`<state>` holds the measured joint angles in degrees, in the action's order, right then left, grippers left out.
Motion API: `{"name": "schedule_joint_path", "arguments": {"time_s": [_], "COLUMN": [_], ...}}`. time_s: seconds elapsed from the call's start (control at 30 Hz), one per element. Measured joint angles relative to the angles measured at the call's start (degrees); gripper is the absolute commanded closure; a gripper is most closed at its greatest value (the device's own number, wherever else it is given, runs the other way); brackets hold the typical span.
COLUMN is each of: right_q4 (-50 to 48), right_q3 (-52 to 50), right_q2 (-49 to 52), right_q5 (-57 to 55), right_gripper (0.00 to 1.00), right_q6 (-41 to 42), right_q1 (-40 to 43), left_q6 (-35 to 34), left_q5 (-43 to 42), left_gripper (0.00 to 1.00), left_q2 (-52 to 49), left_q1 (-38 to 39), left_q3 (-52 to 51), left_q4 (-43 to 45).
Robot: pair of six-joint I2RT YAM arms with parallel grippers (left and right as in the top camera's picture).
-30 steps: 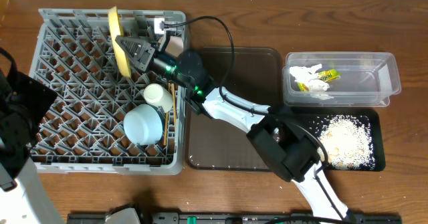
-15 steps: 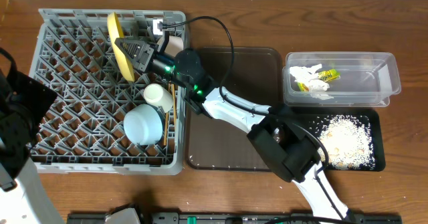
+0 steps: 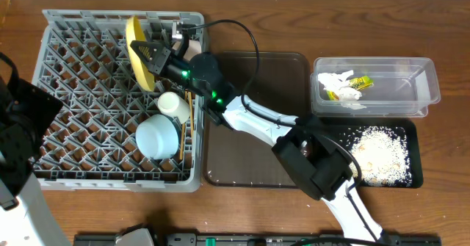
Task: Sort waste into correct bins and load items into the dishwasher
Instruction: 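Stand the yellow plate upright in the rack slots, then open the right gripper and withdraw it to the right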
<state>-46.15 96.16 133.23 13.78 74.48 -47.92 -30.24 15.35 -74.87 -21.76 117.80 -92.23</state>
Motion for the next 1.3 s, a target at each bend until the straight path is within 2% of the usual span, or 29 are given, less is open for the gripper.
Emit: {"name": "schedule_joint_path", "arguments": {"time_s": [0.2, 0.3, 0.4, 0.5, 0.67, 0.73, 0.8, 0.9, 1.0, 1.13, 1.17, 1.2, 1.23, 1.3], "right_q4": [2.12, 3.69, 4.17, 4.04, 4.02, 5.99, 11.74, 27.80, 46.14, 70.86, 75.65, 80.04, 84.35, 90.68], "right_q3": [0.00, 0.00, 0.00, 0.02, 0.04, 0.04, -0.02, -0.33, -0.48, 0.13, 0.22, 0.37, 0.52, 0.63], "right_q2": [0.00, 0.00, 0.00, 0.00, -0.02, -0.35, -1.75, -6.56, -14.38, -28.06, -30.73, -33.35, -35.98, -39.69], "right_q5": [-1.36, -2.10, -2.34, -2.45, 0.15, 1.92, 3.61, 4.92, 5.46, 4.17, 3.63, 3.17, 2.27, 1.05], "right_gripper": [0.97, 0.87, 0.59, 0.43, 0.30, 0.28, 0.27, 0.29, 0.29, 0.26, 0.24, 0.16, 0.03, 0.01], "right_q6": [1.95, 2.49, 3.10, 3.02, 2.93, 1.79, 0.04, -5.79, -14.95, -31.89, -35.56, -39.28, -42.69, -48.24], "right_q1": [-0.20, -0.44, -0.48, -0.26, 0.76, 1.88, 3.26, 5.86, 8.85, 14.08, 15.23, 16.39, 17.55, 19.63], "left_q6": [0.00, 0.00, 0.00, -0.02, 0.00, 0.00, 0.00, 0.00, 0.00, 0.00, 0.00, 0.00, 0.00, 0.00], "left_q5": [0.00, 0.00, 0.00, 0.00, 0.00, 0.00, 0.02, -0.02, 0.00, -0.02, 0.00, -0.04, -0.02, -0.02], "left_gripper": [0.07, 0.07, 0.07, 0.07, 0.07, 0.07, 0.07, 0.07, 0.07, 0.07, 0.07, 0.07, 0.07, 0.07], "left_q2": [0.00, 0.00, 0.00, 0.00, 0.00, 0.00, 0.00, 0.00, 0.00, 0.00, 0.00, 0.00, 0.00, 0.00], "left_q1": [0.00, 0.00, 0.00, 0.00, 0.00, 0.00, 0.00, 0.00, 0.00, 0.00, 0.00, 0.00, 0.00, 0.00], "left_q3": [0.00, 0.00, 0.00, 0.00, 0.00, 0.00, 0.00, -0.02, 0.00, 0.00, 0.00, -0.02, -0.02, -0.02], "left_q4": [0.00, -0.02, 0.00, 0.00, 0.00, 0.00, 0.00, -0.02, 0.00, -0.02, 0.00, -0.02, -0.02, -0.02]}}
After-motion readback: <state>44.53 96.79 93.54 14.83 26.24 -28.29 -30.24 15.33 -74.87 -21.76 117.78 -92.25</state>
